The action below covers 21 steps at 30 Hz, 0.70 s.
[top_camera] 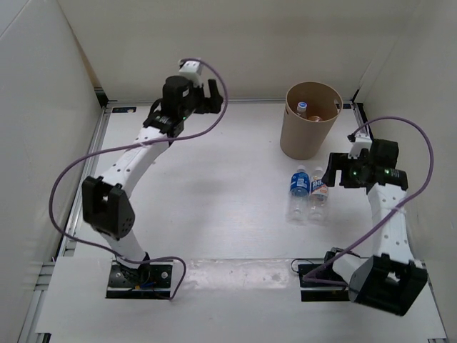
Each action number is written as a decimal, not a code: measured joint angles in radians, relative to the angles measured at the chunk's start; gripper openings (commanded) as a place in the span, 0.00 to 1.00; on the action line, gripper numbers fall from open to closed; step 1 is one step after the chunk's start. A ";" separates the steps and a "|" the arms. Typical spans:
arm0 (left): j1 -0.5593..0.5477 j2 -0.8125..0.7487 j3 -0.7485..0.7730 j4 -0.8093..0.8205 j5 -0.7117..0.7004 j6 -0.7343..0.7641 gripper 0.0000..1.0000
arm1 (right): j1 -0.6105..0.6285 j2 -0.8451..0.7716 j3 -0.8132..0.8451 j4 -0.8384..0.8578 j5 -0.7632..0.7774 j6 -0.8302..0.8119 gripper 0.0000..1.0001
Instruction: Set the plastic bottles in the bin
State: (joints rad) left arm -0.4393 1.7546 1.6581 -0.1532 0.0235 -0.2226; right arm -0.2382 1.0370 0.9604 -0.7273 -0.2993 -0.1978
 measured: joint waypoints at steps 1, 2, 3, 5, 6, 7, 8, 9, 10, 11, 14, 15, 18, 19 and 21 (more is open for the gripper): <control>0.022 -0.053 -0.083 -0.011 -0.006 0.005 1.00 | -0.001 0.035 0.010 -0.016 -0.014 0.011 0.90; 0.031 -0.076 -0.124 -0.021 -0.010 0.005 1.00 | -0.001 0.068 0.023 -0.034 -0.028 0.022 0.90; 0.043 -0.105 -0.177 -0.032 -0.013 0.005 1.00 | -0.002 0.098 0.033 -0.038 -0.041 0.037 0.90; 0.058 -0.145 -0.262 -0.055 -0.027 -0.006 1.00 | -0.004 0.143 0.044 -0.038 -0.059 0.067 0.90; 0.069 -0.157 -0.296 -0.071 -0.034 -0.018 1.00 | -0.005 0.158 0.045 -0.038 -0.064 0.081 0.90; 0.079 -0.166 -0.329 -0.084 -0.040 -0.033 1.00 | -0.005 0.174 0.045 -0.040 -0.068 0.094 0.90; 0.088 -0.174 -0.357 -0.093 -0.044 -0.047 1.00 | -0.003 0.185 0.045 -0.042 -0.070 0.105 0.90; 0.097 -0.180 -0.383 -0.106 -0.047 -0.058 1.00 | 0.000 0.197 0.045 -0.044 -0.070 0.115 0.90; 0.106 -0.187 -0.407 -0.115 -0.050 -0.069 1.00 | 0.006 0.206 0.045 -0.046 -0.067 0.128 0.90; 0.114 -0.196 -0.428 -0.127 -0.053 -0.077 1.00 | 0.014 0.214 0.045 -0.050 -0.064 0.144 0.90; 0.138 -0.224 -0.468 -0.148 -0.065 -0.098 1.00 | 0.025 0.241 0.045 -0.057 -0.063 0.186 0.90; 0.144 -0.234 -0.474 -0.151 -0.068 -0.103 1.00 | 0.024 0.249 0.045 -0.058 -0.062 0.197 0.89; 0.156 -0.258 -0.489 -0.153 -0.076 -0.119 1.00 | 0.008 0.285 0.045 -0.059 -0.051 0.232 0.89; 0.158 -0.264 -0.493 -0.153 -0.079 -0.124 1.00 | 0.002 0.299 0.045 -0.060 -0.046 0.244 0.88; 0.163 -0.270 -0.504 -0.148 -0.084 -0.140 1.00 | -0.013 0.329 0.045 -0.064 -0.044 0.264 0.88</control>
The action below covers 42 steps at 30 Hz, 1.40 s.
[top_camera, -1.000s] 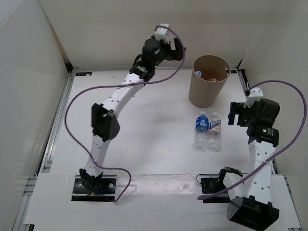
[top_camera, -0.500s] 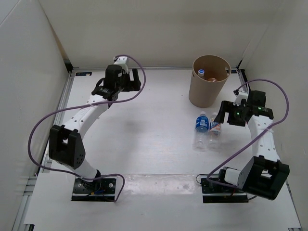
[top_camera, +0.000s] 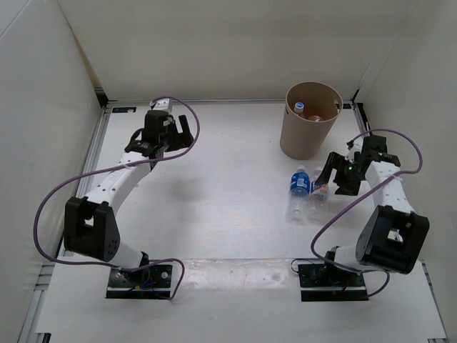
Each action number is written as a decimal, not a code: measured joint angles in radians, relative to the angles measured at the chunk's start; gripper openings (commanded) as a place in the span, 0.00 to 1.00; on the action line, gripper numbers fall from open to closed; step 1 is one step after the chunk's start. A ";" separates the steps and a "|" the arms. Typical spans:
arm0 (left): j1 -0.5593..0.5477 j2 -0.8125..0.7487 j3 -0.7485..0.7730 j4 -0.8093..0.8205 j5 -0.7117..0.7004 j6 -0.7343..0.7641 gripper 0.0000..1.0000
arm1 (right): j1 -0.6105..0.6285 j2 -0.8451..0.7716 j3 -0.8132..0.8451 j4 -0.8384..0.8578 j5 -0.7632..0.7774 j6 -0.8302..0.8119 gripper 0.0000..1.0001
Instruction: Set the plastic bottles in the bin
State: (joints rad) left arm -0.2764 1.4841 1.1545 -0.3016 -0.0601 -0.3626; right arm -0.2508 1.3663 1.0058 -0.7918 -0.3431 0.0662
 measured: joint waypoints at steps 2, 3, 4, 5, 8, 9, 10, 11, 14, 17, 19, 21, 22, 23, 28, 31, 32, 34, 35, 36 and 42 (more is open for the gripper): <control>0.006 -0.003 -0.017 0.003 -0.001 -0.018 1.00 | -0.013 0.027 0.001 -0.008 0.000 0.018 0.88; 0.009 -0.003 -0.026 0.003 -0.001 -0.026 1.00 | -0.018 0.043 0.002 -0.015 0.000 0.030 0.88; 0.014 -0.003 -0.037 0.005 -0.001 -0.032 1.00 | -0.019 0.055 0.005 -0.022 0.001 0.036 0.88; 0.020 -0.003 -0.048 0.006 -0.001 -0.037 1.00 | -0.018 0.066 0.008 -0.026 0.003 0.040 0.88; 0.039 -0.003 -0.072 0.008 -0.003 -0.047 1.00 | -0.001 0.091 0.023 -0.034 0.012 0.051 0.86; 0.045 -0.003 -0.078 0.009 -0.004 -0.051 1.00 | 0.003 0.097 0.029 -0.037 0.017 0.055 0.86; 0.052 -0.003 -0.082 0.009 -0.005 -0.054 1.00 | 0.008 0.102 0.032 -0.040 0.020 0.058 0.85; 0.057 -0.003 -0.085 0.010 -0.005 -0.058 1.00 | 0.009 0.107 0.033 -0.042 0.024 0.059 0.83; 0.073 -0.003 -0.089 0.011 -0.006 -0.069 1.00 | 0.003 0.134 0.033 -0.054 0.037 0.066 0.82; 0.084 -0.003 -0.090 0.014 -0.007 -0.077 1.00 | 0.000 0.174 0.045 -0.076 0.056 0.067 0.81; 0.088 0.000 -0.094 0.018 -0.008 -0.084 1.00 | 0.001 0.200 0.064 -0.087 0.064 0.067 0.81; 0.091 0.005 -0.098 0.018 -0.008 -0.093 1.00 | 0.005 0.235 0.102 -0.095 0.073 0.066 0.81; 0.093 0.009 -0.098 0.018 -0.008 -0.097 1.00 | 0.010 0.252 0.122 -0.098 0.076 0.066 0.81; 0.095 0.015 -0.098 0.019 -0.007 -0.101 1.00 | 0.014 0.269 0.143 -0.099 0.079 0.066 0.81; 0.105 0.051 -0.098 0.024 -0.003 -0.123 1.00 | 0.037 0.352 0.222 -0.100 0.091 0.062 0.79; 0.105 0.077 -0.093 0.022 0.000 -0.135 1.00 | 0.043 0.393 0.239 -0.110 0.099 0.059 0.79; 0.105 0.083 -0.092 0.022 0.001 -0.138 1.00 | 0.043 0.407 0.245 -0.118 0.102 0.058 0.78; 0.105 0.094 -0.089 0.016 0.008 -0.146 1.00 | 0.043 0.430 0.257 -0.130 0.106 0.056 0.78; 0.105 0.098 -0.086 0.014 0.011 -0.150 1.00 | 0.045 0.441 0.264 -0.135 0.106 0.055 0.78; 0.105 0.103 -0.082 0.010 0.015 -0.154 1.00 | 0.050 0.451 0.270 -0.140 0.107 0.054 0.78; 0.105 0.127 -0.044 -0.026 0.026 -0.181 1.00 | 0.072 0.503 0.306 -0.159 0.105 0.054 0.73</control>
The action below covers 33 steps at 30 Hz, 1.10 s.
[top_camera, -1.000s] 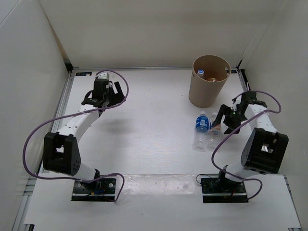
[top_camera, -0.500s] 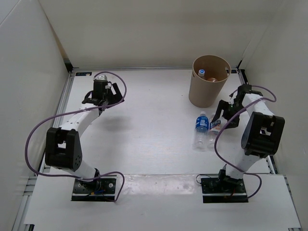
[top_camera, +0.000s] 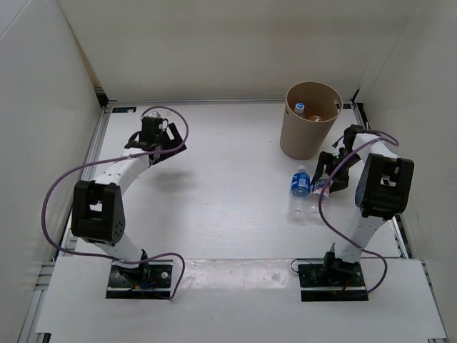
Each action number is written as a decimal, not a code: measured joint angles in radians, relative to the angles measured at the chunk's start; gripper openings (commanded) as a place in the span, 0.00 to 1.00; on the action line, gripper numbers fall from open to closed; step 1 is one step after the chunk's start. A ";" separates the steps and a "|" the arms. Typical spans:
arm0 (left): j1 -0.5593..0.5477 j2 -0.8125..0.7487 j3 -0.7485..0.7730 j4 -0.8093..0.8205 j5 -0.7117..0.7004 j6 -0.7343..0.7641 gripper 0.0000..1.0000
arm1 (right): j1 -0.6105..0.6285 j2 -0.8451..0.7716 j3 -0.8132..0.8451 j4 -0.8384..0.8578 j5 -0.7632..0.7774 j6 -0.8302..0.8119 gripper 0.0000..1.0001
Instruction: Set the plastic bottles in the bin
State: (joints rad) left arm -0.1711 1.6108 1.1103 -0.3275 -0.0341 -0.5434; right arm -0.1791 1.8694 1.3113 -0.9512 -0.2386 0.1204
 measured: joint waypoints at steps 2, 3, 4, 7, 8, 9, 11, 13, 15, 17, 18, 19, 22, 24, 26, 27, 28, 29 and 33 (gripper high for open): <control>0.000 0.012 0.019 -0.016 0.006 -0.011 1.00 | 0.005 0.010 0.011 -0.012 -0.003 0.000 0.61; 0.000 0.020 0.030 -0.025 0.009 -0.017 1.00 | 0.005 0.012 0.018 -0.019 -0.006 0.000 0.57; 0.002 0.030 0.040 -0.034 0.012 -0.023 1.00 | 0.003 0.013 0.023 -0.024 -0.007 0.002 0.54; 0.002 0.059 0.076 -0.071 0.018 -0.043 1.00 | -0.014 0.013 0.028 -0.028 -0.021 0.004 0.37; 0.002 0.066 0.084 -0.080 0.019 -0.049 1.00 | -0.023 0.013 0.028 -0.029 -0.025 0.005 0.33; 0.002 0.069 0.088 -0.089 0.019 -0.053 1.00 | -0.036 0.013 0.027 -0.030 -0.029 0.006 0.29; -0.003 0.069 0.090 -0.104 0.017 -0.064 1.00 | -0.077 0.013 0.028 -0.030 -0.034 0.010 0.17; -0.008 0.069 0.090 -0.113 0.009 -0.070 1.00 | -0.129 0.013 0.031 -0.031 -0.036 0.015 0.08; -0.018 0.069 0.090 -0.118 0.003 -0.075 1.00 | -0.187 0.011 0.047 -0.037 -0.034 0.026 0.00; -0.032 0.069 0.095 -0.124 -0.005 -0.077 1.00 | -0.248 0.003 0.086 -0.044 -0.027 0.039 0.00; -0.039 0.069 0.099 -0.126 -0.008 -0.078 1.00 | -0.273 -0.004 0.117 -0.047 -0.026 0.045 0.00; -0.045 0.069 0.103 -0.127 -0.010 -0.078 1.00 | -0.294 -0.011 0.145 -0.047 -0.028 0.057 0.00; -0.063 0.069 0.113 -0.129 -0.015 -0.078 1.00 | -0.334 -0.037 0.257 -0.046 -0.055 0.087 0.00; -0.073 0.069 0.119 -0.129 -0.019 -0.077 1.00 | -0.343 -0.060 0.332 -0.042 -0.080 0.111 0.00; -0.082 0.069 0.123 -0.129 -0.022 -0.074 1.00 | -0.335 -0.086 0.391 -0.039 -0.106 0.142 0.00; -0.085 0.069 0.124 -0.129 -0.024 -0.074 1.00 | -0.326 -0.098 0.419 -0.039 -0.116 0.162 0.00; -0.087 0.069 0.125 -0.130 -0.025 -0.074 1.00 | -0.315 -0.107 0.447 -0.038 -0.124 0.175 0.00; -0.089 0.069 0.127 -0.132 -0.027 -0.073 1.00 | -0.302 -0.114 0.473 -0.033 -0.131 0.191 0.00; -0.091 0.069 0.143 -0.139 -0.030 -0.067 1.00 | -0.223 -0.133 0.570 0.048 -0.134 0.243 0.00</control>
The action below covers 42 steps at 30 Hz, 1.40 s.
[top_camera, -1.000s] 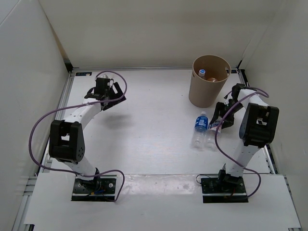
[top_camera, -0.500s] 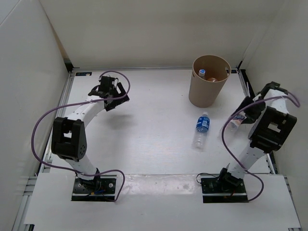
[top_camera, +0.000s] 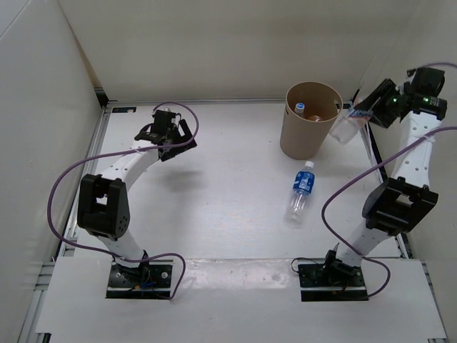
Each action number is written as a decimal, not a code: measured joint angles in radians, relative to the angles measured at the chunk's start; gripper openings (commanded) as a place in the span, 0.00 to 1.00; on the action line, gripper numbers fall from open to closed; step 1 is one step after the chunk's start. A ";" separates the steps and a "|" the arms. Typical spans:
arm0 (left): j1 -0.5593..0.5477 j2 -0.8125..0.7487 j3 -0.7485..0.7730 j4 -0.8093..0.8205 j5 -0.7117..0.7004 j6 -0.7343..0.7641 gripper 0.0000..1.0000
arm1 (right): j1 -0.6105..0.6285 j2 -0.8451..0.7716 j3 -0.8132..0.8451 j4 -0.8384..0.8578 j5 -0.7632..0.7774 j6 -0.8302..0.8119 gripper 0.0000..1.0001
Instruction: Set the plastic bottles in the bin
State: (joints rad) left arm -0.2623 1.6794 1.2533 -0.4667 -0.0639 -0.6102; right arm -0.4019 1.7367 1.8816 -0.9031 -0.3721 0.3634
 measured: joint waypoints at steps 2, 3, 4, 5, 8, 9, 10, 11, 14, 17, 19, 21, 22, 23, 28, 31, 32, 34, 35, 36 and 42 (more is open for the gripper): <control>-0.002 0.000 0.007 0.000 0.000 0.002 1.00 | 0.042 -0.009 0.037 0.074 0.007 0.009 0.00; -0.002 0.000 0.010 0.000 0.000 0.003 1.00 | 0.062 -0.014 0.055 0.115 0.016 0.009 0.00; -0.002 0.000 0.011 0.000 -0.001 0.004 1.00 | 0.077 -0.018 0.067 0.150 0.023 0.010 0.00; -0.002 0.000 0.011 -0.001 -0.001 0.004 1.00 | 0.093 -0.023 0.076 0.199 0.030 0.010 0.00; -0.002 0.000 0.012 -0.003 0.000 0.007 1.00 | 0.127 -0.030 0.099 0.333 0.037 0.011 0.00; -0.002 0.000 0.013 -0.005 0.000 0.009 1.00 | 0.136 -0.030 0.102 0.375 0.037 0.011 0.00; -0.002 0.000 0.015 -0.010 0.000 0.011 1.00 | 0.146 -0.029 0.106 0.410 0.037 0.013 0.00; -0.002 0.000 0.018 -0.014 0.000 0.013 1.00 | 0.153 -0.025 0.114 0.431 0.037 0.015 0.00; -0.002 -0.003 0.021 -0.021 0.000 0.022 1.00 | 0.178 0.005 0.160 0.478 0.037 0.023 0.00; -0.002 -0.007 0.021 -0.026 0.000 0.026 1.00 | 0.200 0.027 0.179 0.510 0.038 0.022 0.00; -0.002 -0.013 0.021 -0.028 0.000 0.026 1.00 | 0.216 0.037 0.179 0.513 0.040 0.015 0.00; -0.002 -0.021 0.021 -0.028 0.000 0.026 1.00 | 0.228 0.047 0.179 0.513 0.040 0.003 0.03; -0.002 -0.026 0.019 -0.027 -0.001 0.026 1.00 | 0.236 0.053 0.179 0.512 0.040 -0.007 0.06; -0.002 -0.031 0.018 -0.027 -0.001 0.026 1.00 | 0.241 0.058 0.180 0.510 0.040 -0.014 0.08; -0.002 -0.043 0.017 -0.031 -0.003 0.027 1.00 | 0.265 0.099 0.190 0.484 0.035 -0.058 0.85; -0.002 -0.046 0.015 -0.032 -0.006 0.027 1.00 | 0.275 0.110 0.191 0.460 0.040 -0.079 0.90; -0.002 -0.047 0.013 -0.032 -0.007 0.027 1.00 | 0.278 0.111 0.191 0.454 0.046 -0.086 0.90; -0.002 -0.049 0.010 -0.035 -0.008 0.027 1.00 | 0.281 0.111 0.193 0.456 0.060 -0.096 0.90; -0.002 -0.050 0.008 -0.035 -0.008 0.027 1.00 | 0.282 0.110 0.196 0.459 0.067 -0.103 0.90; -0.002 -0.050 0.006 -0.035 -0.008 0.027 1.00 | 0.279 0.110 0.197 0.464 0.071 -0.111 0.90; -0.002 -0.051 -0.002 -0.041 -0.008 0.030 1.00 | 0.219 0.060 0.165 0.614 0.089 -0.121 0.90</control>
State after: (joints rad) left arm -0.2642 1.6287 1.2514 -0.5079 -0.0715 -0.5804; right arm -0.1833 1.7969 2.0464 -0.2893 -0.2832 0.2420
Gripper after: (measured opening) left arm 0.998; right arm 0.904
